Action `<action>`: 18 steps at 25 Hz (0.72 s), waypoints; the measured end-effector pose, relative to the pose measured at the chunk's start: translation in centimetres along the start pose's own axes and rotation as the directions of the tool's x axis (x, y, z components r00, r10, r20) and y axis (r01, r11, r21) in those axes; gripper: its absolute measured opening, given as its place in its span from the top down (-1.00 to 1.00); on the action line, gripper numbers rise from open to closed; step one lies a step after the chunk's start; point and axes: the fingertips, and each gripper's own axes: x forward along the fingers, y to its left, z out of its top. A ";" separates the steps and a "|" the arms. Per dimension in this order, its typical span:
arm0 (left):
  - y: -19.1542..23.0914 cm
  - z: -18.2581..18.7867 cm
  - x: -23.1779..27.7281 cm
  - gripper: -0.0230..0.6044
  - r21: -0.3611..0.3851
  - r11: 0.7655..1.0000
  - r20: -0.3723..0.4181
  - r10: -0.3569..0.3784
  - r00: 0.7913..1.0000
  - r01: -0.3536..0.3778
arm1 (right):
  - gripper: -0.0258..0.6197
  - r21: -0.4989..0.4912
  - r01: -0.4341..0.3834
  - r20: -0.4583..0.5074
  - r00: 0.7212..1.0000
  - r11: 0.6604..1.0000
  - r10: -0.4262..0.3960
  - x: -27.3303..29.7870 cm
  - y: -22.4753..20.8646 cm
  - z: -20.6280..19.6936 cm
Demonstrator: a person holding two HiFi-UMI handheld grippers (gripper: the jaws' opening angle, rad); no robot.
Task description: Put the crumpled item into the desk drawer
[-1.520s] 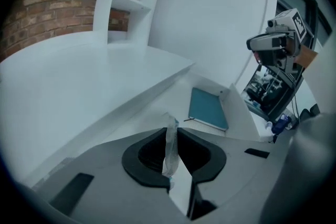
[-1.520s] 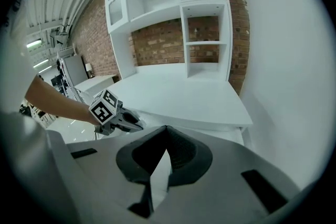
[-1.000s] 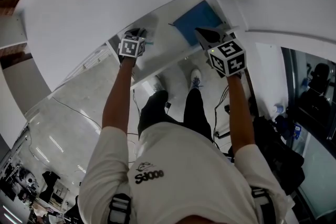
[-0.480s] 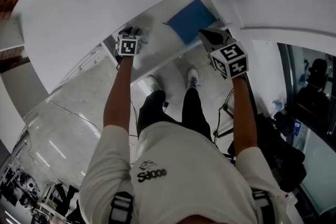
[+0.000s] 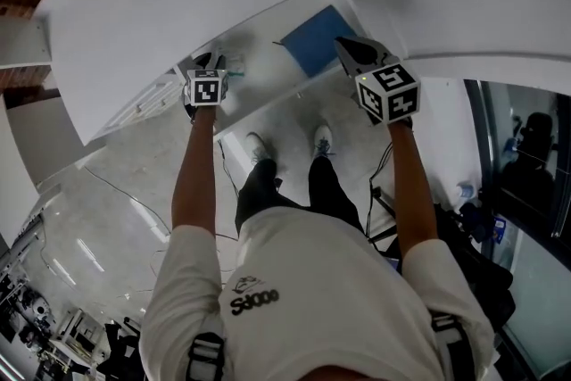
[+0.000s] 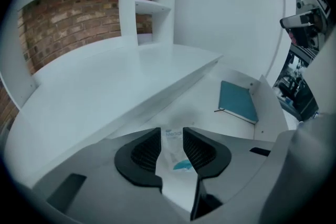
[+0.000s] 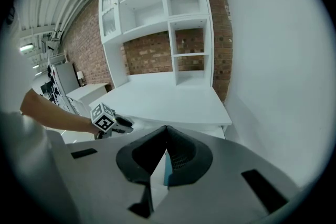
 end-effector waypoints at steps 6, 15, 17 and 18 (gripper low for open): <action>1.4 2.6 -6.5 0.54 -0.014 0.998 0.105 0.062 0.993 -0.061 | 0.93 -0.059 -0.028 0.076 0.997 0.998 0.032 -1.1 1.0 3.8; -1.2 9.0 -21.8 0.83 -0.025 0.985 0.324 0.170 0.930 -0.172 | 0.92 -0.246 -0.076 0.205 0.970 0.966 0.129 -7.8 3.4 10.6; -2.0 10.4 -25.0 0.86 -0.022 0.980 0.370 0.191 0.909 -0.197 | 0.92 -0.282 -0.082 0.229 0.962 0.956 0.150 -9.2 4.0 12.1; -2.2 11.0 -26.5 0.86 -0.018 0.977 0.391 0.203 0.898 -0.212 | 0.92 -0.298 -0.082 0.240 0.958 0.951 0.158 -9.7 4.4 12.8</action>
